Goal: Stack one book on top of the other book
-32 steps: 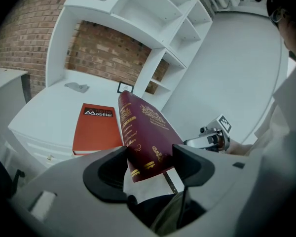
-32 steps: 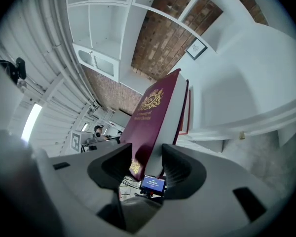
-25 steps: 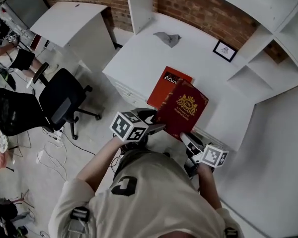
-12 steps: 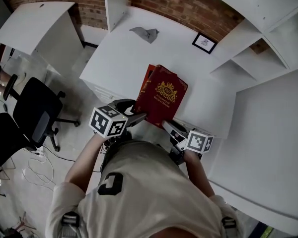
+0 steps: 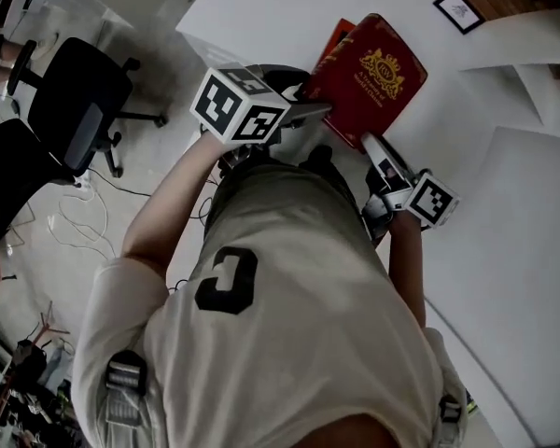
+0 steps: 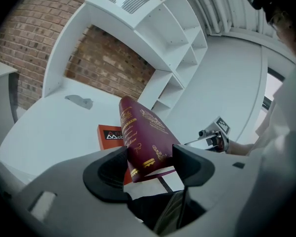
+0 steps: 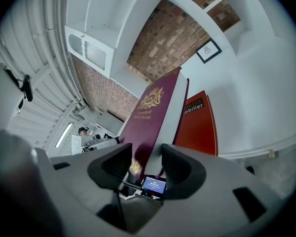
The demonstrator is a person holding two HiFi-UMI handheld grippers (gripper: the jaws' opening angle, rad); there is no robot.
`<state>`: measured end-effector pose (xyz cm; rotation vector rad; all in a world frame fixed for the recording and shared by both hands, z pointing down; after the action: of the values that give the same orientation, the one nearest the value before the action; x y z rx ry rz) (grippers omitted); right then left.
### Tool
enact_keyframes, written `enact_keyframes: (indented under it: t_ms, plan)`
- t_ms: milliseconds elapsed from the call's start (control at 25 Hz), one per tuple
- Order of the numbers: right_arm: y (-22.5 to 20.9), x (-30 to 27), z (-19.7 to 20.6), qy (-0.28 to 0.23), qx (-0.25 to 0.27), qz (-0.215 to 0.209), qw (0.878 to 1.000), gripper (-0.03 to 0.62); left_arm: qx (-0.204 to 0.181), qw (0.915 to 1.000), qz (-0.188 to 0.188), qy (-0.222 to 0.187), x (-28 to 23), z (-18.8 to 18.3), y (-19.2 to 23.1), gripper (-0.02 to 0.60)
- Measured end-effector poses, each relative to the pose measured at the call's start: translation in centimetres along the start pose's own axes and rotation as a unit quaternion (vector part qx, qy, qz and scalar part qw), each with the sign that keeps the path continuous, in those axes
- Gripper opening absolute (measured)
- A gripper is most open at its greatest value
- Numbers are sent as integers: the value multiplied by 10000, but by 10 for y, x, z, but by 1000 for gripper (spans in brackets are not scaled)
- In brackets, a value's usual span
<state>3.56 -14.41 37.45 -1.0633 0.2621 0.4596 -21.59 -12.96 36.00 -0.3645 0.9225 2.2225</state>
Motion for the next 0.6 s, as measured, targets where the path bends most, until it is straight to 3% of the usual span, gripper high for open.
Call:
enact_keyframes:
  t_ms: [120,600]
  plan:
    - [-15,-15,9,135,-250,-133,9995,167,135,9998,-69,111,-7,10,11,281]
    - [-45,-18,-14,377,-370,-139,9985,167,723,9969,-208,237,-27,11,25,281]
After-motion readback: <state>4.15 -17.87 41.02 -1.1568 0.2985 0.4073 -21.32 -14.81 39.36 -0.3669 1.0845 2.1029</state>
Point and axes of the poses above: the fingertips, and each gripper's own axes: x backward along the fingers, y to its left, z out of its underside, the point moved 9 cm from there along x, backward along the fingers, and after that the axes turned 5 degrees about y, right-handed, at the moved point
